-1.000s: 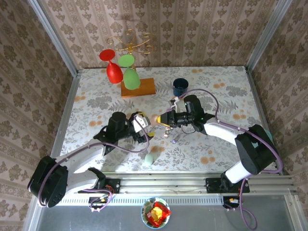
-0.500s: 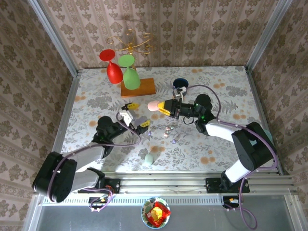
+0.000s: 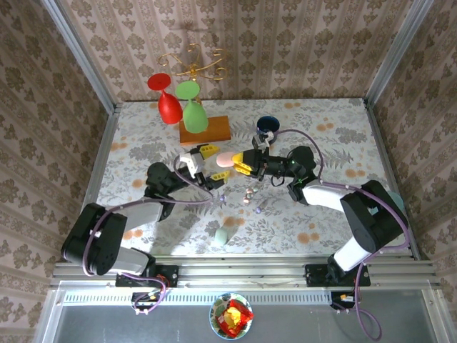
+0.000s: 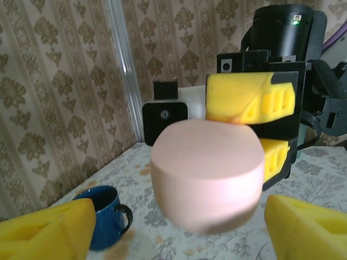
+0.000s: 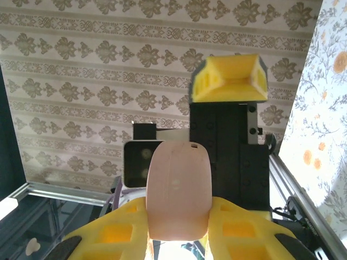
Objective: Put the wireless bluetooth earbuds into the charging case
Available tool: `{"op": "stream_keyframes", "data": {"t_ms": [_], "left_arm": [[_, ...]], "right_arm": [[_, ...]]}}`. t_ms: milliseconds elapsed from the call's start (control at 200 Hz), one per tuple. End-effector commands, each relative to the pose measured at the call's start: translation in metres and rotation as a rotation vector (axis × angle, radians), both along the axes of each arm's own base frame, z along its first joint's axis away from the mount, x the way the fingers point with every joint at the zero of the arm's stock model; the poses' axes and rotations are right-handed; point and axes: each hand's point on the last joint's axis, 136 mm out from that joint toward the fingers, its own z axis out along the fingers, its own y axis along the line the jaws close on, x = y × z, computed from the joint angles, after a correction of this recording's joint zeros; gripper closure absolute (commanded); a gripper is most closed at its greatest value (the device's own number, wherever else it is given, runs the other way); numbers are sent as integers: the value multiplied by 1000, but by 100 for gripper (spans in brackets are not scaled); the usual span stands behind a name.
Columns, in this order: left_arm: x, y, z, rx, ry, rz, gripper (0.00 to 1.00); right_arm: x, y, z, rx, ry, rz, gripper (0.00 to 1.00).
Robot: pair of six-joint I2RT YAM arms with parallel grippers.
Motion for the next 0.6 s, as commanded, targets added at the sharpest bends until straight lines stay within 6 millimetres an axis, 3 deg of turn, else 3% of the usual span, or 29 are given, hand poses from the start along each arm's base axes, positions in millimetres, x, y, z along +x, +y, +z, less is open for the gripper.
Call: {"op": "stream_keyframes", "data": {"t_ms": [0, 285, 595], "left_arm": [[-10, -8, 14, -20, -52, -74, 25], [-15, -17, 16, -22, -45, -117, 38], [-13, -18, 17, -32, -6, -122, 46]], "right_arm": [[-16, -2, 22, 38, -71, 35, 93], [-16, -1, 18, 32, -63, 39, 94], [-13, 0, 12, 24, -58, 36, 94]]}}
